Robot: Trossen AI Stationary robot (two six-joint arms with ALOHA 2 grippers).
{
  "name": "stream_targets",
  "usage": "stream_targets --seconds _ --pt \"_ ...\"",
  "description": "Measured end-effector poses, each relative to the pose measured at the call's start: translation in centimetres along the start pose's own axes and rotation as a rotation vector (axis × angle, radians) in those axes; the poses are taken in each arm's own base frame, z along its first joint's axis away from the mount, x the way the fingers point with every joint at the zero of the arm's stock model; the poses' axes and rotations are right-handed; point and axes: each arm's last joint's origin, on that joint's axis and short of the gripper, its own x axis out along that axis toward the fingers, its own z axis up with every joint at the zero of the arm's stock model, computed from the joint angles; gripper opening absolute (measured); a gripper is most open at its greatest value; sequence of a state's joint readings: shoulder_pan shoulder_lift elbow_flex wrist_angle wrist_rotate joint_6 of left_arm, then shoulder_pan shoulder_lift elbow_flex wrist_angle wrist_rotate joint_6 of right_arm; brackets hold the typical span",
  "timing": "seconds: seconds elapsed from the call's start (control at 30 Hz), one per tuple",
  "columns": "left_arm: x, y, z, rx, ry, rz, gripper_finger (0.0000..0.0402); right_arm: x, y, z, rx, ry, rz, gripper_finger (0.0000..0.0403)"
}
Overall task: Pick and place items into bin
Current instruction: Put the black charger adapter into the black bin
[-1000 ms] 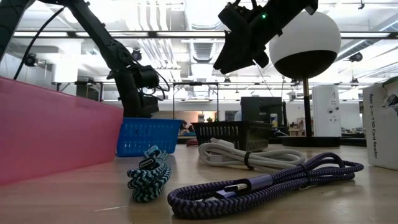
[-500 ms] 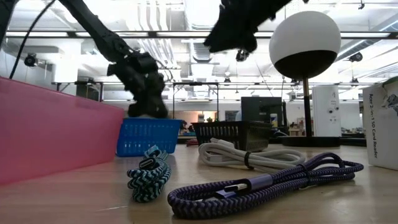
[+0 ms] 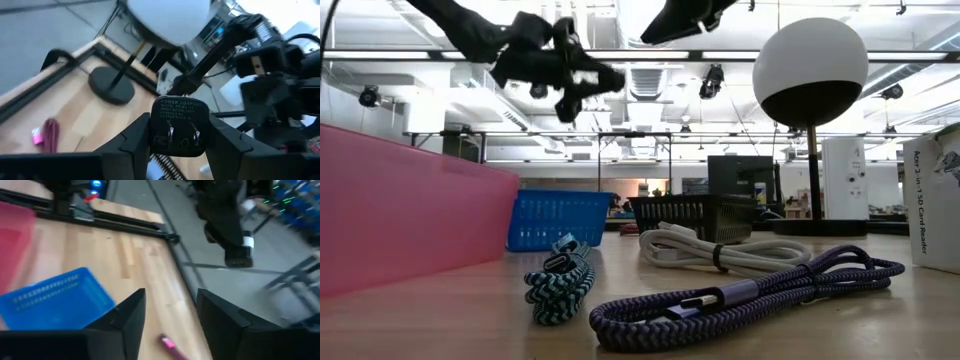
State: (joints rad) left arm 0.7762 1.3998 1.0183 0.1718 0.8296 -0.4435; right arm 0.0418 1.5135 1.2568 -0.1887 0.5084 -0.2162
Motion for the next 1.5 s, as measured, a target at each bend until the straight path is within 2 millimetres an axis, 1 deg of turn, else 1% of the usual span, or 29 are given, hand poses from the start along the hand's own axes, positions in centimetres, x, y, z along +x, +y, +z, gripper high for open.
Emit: stream_targets --seconds 0.13,0.3,0.37,0.47,0.57,0.7,0.8,0.9,1.07,1.2,1.5 --pt "0.2 -0.8 0.0 -0.006 -0.001 -0.022 0.0133 0.0 -0.4 0.4 -0.050 -0.011 -0.053 0.0205" --pt "1.1 -1.7 -0.5 -0.028 0.011 -0.068 0.0133 0.1 -0.8 1.0 -0.098 -0.077 -0.082 0.0255" --pt "1.5 -2.2 -0.5 -0.009 0.004 -0.093 0.0133 0.1 -1.0 1.1 -0.112 -0.085 -0.092 0.0271" --pt "1.9 -3.0 -0.4 0.007 -0.014 -0.130 0.0133 0.3 -1.5 1.2 -0.103 -0.080 -0.123 0.0288" --pt "2.2 -3.8 -0.1 0.003 -0.047 -0.174 0.0133 0.4 -1.8 1.2 -0.101 -0.064 -0.165 0.0297" --pt "2.8 -4.6 -0.1 0.016 -0.059 -0.217 0.0133 0.4 -2.0 1.3 -0.090 -0.078 -0.176 0.0298" --pt "3.1 -5.0 -0.2 0.019 -0.073 -0.211 0.0133 0.3 -2.1 1.5 -0.078 -0.097 -0.182 0.0295" --pt "3.4 -5.2 -0.3 0.017 -0.077 -0.205 0.0133 0.3 -2.1 1.6 -0.078 -0.100 -0.196 0.0292" --pt "3.6 -5.5 -0.5 -0.028 -0.079 -0.201 0.0133 0.3 -2.2 1.6 -0.124 -0.091 -0.208 0.0284" --pt "3.9 -5.9 -0.6 -0.030 -0.076 -0.210 0.0133 0.3 -2.2 1.6 -0.152 -0.088 -0.209 0.0276" --pt "4.4 -6.6 -1.0 -0.035 -0.074 -0.212 0.0133 0.3 -2.2 1.7 -0.148 -0.104 -0.216 0.0258"
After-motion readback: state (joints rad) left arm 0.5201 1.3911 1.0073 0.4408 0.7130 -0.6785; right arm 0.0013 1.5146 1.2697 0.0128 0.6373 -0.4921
